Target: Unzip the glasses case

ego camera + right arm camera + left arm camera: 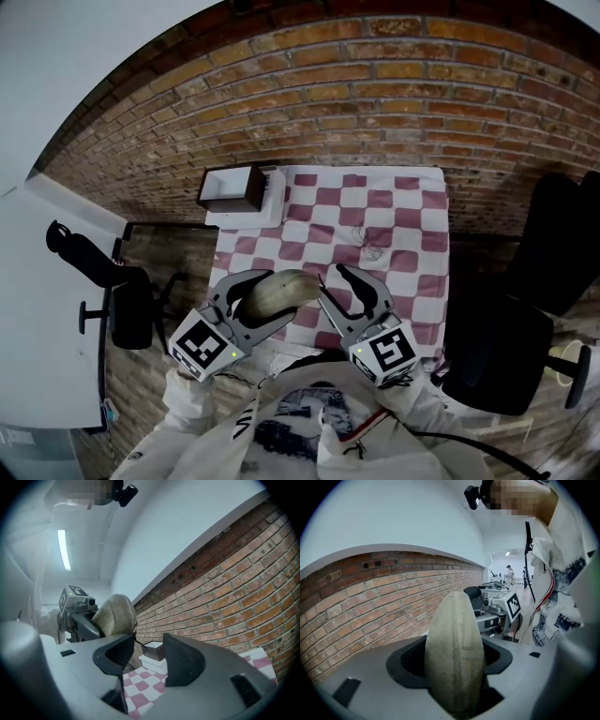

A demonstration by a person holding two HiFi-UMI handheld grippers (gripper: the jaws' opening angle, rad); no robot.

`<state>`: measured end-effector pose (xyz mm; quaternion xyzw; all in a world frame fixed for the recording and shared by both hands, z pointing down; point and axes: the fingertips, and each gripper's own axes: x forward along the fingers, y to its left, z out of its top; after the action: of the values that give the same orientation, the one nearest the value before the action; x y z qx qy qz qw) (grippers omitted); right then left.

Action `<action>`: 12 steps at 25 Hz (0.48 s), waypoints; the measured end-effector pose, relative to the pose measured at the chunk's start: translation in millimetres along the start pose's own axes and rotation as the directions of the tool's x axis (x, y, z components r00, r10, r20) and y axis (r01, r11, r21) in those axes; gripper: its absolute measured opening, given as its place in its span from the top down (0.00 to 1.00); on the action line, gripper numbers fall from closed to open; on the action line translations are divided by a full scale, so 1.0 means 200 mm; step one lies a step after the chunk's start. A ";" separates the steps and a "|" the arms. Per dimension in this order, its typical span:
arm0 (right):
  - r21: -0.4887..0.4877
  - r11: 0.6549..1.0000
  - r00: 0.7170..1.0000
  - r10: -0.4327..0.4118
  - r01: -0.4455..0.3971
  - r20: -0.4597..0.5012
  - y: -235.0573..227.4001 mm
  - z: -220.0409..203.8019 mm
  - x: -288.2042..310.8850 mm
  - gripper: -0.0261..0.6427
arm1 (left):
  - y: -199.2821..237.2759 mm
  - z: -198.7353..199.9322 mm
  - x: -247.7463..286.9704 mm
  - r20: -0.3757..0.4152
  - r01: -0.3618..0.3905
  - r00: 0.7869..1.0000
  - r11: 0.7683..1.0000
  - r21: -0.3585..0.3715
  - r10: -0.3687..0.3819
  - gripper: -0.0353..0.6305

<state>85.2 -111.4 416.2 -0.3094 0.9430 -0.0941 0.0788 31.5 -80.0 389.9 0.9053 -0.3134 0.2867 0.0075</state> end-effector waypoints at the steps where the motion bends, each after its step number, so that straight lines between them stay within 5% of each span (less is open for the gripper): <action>1: -0.006 1.000 1.000 -0.001 0.001 0.000 0.00 0.00 0.01 0.66 | 0.00 0.00 0.00 -0.001 -0.002 1.000 1.000 -0.004 0.002 0.50; 12: -0.081 0.996 0.999 -0.038 0.038 0.003 -0.01 0.04 0.04 0.79 | -0.01 0.01 0.04 -0.008 0.027 1.000 1.000 -0.008 -0.027 0.50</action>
<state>80.8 -118.8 408.6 -0.3302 0.9399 -0.0574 0.0650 38.8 -82.5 392.8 0.9082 -0.3020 0.2892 0.0162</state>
